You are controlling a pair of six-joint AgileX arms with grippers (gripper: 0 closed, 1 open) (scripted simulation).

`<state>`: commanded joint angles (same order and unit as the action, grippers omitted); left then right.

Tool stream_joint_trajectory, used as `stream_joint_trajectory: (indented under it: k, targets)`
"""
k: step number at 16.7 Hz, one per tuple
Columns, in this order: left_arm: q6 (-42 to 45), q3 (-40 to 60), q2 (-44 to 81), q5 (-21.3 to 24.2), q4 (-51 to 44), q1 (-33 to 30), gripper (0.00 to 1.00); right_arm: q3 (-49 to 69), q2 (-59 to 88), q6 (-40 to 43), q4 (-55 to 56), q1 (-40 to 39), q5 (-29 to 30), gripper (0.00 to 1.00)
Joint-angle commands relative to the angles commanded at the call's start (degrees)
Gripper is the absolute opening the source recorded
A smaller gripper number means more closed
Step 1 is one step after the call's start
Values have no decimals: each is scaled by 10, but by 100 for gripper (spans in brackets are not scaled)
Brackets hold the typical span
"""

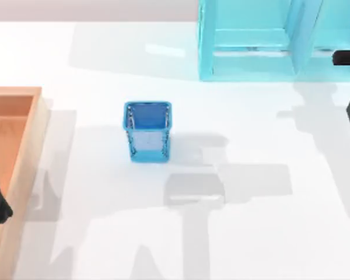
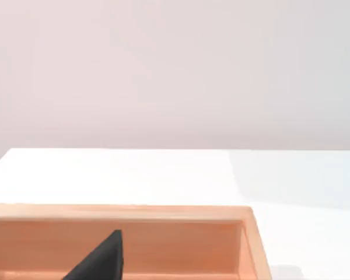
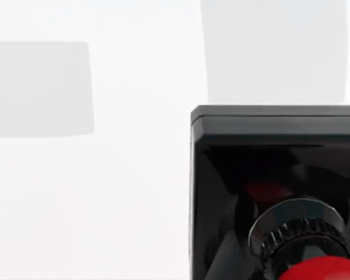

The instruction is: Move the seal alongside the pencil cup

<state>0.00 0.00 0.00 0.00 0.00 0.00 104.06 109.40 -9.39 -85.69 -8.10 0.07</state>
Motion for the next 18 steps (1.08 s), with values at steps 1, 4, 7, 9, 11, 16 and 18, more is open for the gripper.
stream_joint_trajectory:
  k: [1, 4, 7, 9, 11, 16, 18]
  targets:
    - [0, 0, 0, 0, 0, 0, 100, 25, 20, -11, -9, -11, 1, 0]
    - [0, 0, 0, 0, 0, 0, 100, 135, 101, -55, -49, -55, 2, 0]
    - [0, 0, 0, 0, 0, 0, 100, 286, 203, -109, -98, -110, 1, 0]
    - [0, 0, 0, 0, 0, 0, 100, 393, 271, -147, -131, -148, -1, 0]
    - [0, 0, 0, 0, 0, 0, 100, 493, 334, -185, -159, -185, -1, 0]
    - [0, 0, 0, 0, 0, 0, 100, 663, 445, -258, -205, -257, 3, 0]
    - [0, 0, 0, 0, 0, 0, 100, 690, 466, -272, -213, -271, 4, 0]
